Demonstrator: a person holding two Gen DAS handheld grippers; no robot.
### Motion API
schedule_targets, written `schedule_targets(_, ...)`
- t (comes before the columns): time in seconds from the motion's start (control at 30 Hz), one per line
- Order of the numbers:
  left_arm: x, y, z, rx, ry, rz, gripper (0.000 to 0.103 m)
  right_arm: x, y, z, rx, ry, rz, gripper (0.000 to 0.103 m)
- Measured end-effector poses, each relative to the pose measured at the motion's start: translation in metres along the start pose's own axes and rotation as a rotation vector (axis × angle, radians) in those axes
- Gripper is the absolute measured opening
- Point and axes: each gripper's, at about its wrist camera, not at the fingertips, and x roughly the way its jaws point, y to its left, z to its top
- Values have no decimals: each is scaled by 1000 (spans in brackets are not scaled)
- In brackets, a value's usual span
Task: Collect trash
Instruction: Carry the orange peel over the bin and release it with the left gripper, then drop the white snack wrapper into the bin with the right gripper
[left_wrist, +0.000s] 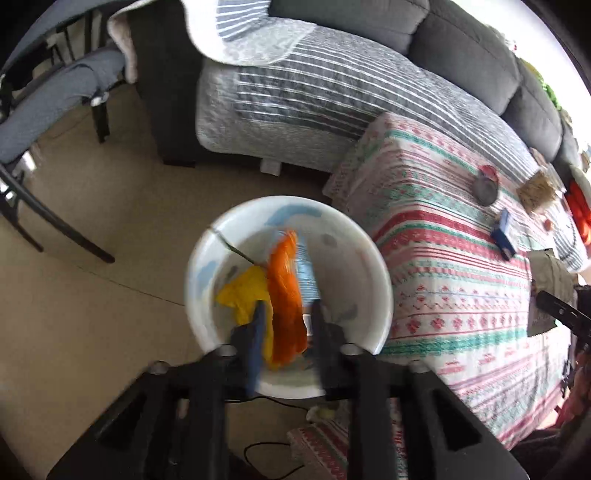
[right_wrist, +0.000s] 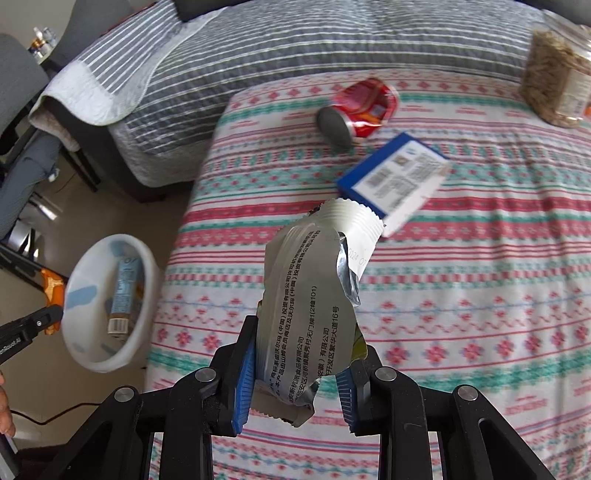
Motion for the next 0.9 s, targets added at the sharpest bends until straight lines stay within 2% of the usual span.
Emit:
schedule_targets(0.07,-4,6,-1,-10,-17,22,78,4,8,1,-6,3,19,34)
schedule_targets(0.23,-12,20,-6,-6,-23,109,89,13,28,3,-35,3,47,34)
schedule_targets(0.4,-14,36,-13,-9,-14,155,91,25,50,6,-70,15,77,34)
schedule_targets(0.9,-29,75,-29,-45,-31,175,91,81,142,9,-178,74,194,37)
